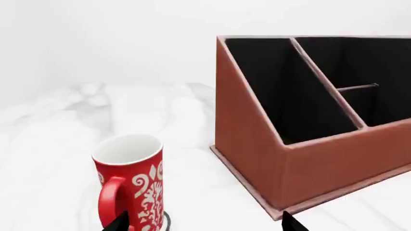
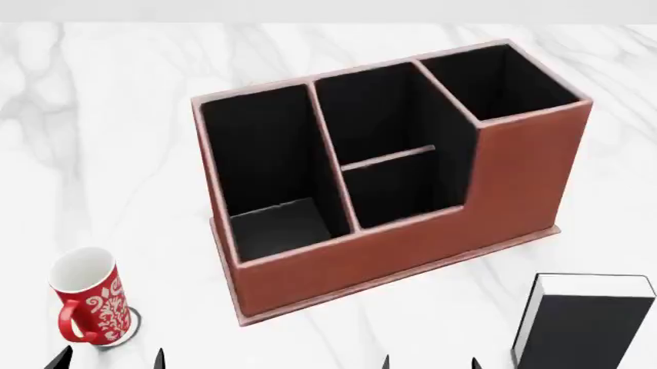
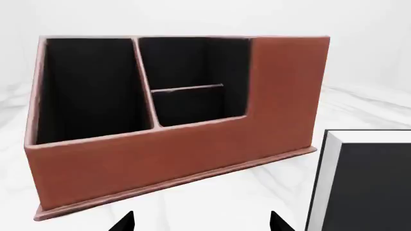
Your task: Pick up the book and place it in the left compartment of the caddy.
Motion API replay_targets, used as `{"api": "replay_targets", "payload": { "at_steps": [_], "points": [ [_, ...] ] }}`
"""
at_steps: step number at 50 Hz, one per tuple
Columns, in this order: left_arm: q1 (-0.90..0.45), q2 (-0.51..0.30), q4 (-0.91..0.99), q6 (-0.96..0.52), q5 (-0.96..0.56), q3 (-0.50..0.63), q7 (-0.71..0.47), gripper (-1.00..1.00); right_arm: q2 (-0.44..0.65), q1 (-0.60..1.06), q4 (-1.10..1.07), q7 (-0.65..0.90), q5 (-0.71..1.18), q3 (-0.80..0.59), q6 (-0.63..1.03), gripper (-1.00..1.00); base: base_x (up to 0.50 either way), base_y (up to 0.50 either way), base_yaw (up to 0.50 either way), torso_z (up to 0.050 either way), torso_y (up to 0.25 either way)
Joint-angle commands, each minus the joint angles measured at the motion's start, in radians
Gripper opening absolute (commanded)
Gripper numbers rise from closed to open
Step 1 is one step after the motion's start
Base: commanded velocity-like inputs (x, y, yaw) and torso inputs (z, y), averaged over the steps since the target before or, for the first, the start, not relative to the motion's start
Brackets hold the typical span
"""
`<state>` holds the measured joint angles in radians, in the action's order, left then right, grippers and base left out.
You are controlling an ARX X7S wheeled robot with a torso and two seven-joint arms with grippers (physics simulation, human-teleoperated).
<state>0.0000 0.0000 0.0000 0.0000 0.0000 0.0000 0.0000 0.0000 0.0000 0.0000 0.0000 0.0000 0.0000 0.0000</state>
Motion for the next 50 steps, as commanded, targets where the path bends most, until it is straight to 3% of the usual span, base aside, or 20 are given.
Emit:
{"api": "replay_targets", "payload": {
  "at_steps": [1, 21, 38, 50],
  "points": [
    [0.000, -0.014, 0.004, -0.009, -0.013, 0.017, -0.027, 1.00, 0.015, 0.001, 0.007, 0.018, 0.020, -0.018, -0.007, 1.00, 0.00, 0.00, 0.00, 0.000, 0.000],
    [0.009, -0.072, 0.049, -0.027, -0.056, 0.061, -0.089, 1.00, 0.058, -0.012, -0.030, 0.096, 0.072, -0.060, 0.008, 1.00, 0.00, 0.00, 0.00, 0.000, 0.000],
    [0.071, -0.132, 0.562, -0.236, -0.083, 0.072, -0.115, 1.00, 0.114, -0.063, -0.516, 0.149, 0.055, -0.097, 0.220, 1.00, 0.00, 0.00, 0.00, 0.000, 0.000],
    [0.067, -0.157, 0.783, -0.361, -0.129, 0.055, -0.136, 1.00, 0.145, -0.056, -0.752, 0.171, 0.072, -0.091, 0.360, 1.00, 0.00, 0.00, 0.00, 0.000, 0.000]
  ]
}}
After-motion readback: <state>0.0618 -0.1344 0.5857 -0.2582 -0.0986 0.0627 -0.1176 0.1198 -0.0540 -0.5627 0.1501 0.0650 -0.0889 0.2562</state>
